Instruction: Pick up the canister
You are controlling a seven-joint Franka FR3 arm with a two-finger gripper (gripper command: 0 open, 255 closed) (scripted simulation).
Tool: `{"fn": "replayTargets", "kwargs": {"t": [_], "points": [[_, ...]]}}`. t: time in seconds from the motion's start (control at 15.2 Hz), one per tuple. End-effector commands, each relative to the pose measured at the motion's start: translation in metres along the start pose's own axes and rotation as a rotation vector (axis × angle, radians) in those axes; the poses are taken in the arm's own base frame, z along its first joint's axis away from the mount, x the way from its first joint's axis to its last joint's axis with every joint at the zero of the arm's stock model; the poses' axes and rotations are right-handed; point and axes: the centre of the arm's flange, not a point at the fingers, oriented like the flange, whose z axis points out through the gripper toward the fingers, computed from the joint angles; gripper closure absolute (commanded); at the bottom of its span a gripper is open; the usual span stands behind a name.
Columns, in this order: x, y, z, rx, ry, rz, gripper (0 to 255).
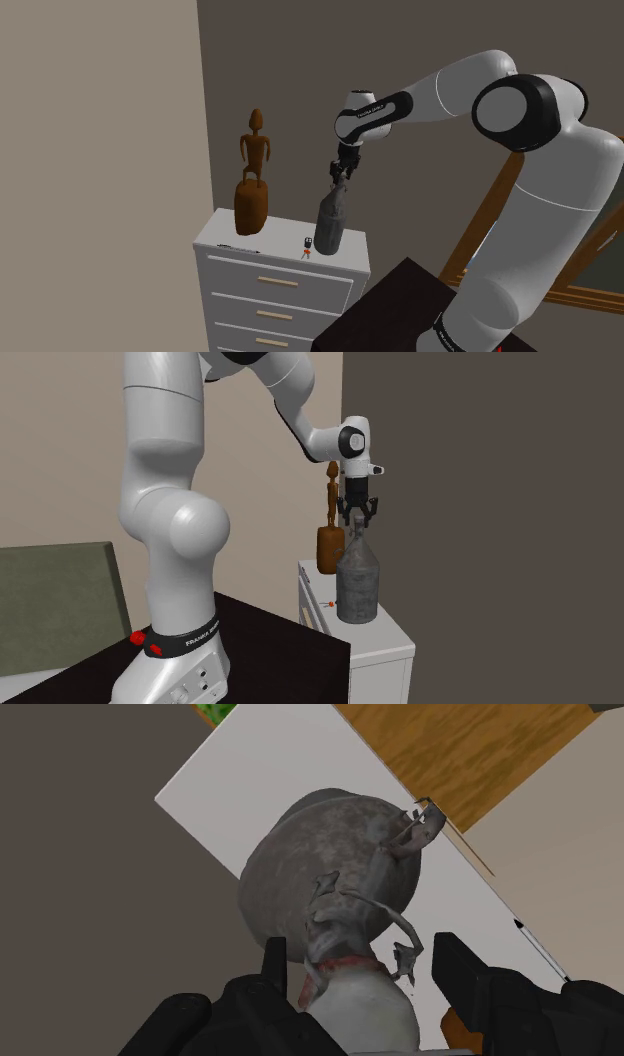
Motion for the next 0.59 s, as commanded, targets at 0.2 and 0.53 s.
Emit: {"fn": "replayTargets", "kwargs": {"t": [0.2, 0.53], "points": [[0.002, 0.0, 0.002, 0.0, -0.003, 0.0, 255], [0.002, 0.002, -0.025, 0.0, -0.003, 0.0, 255]]}}
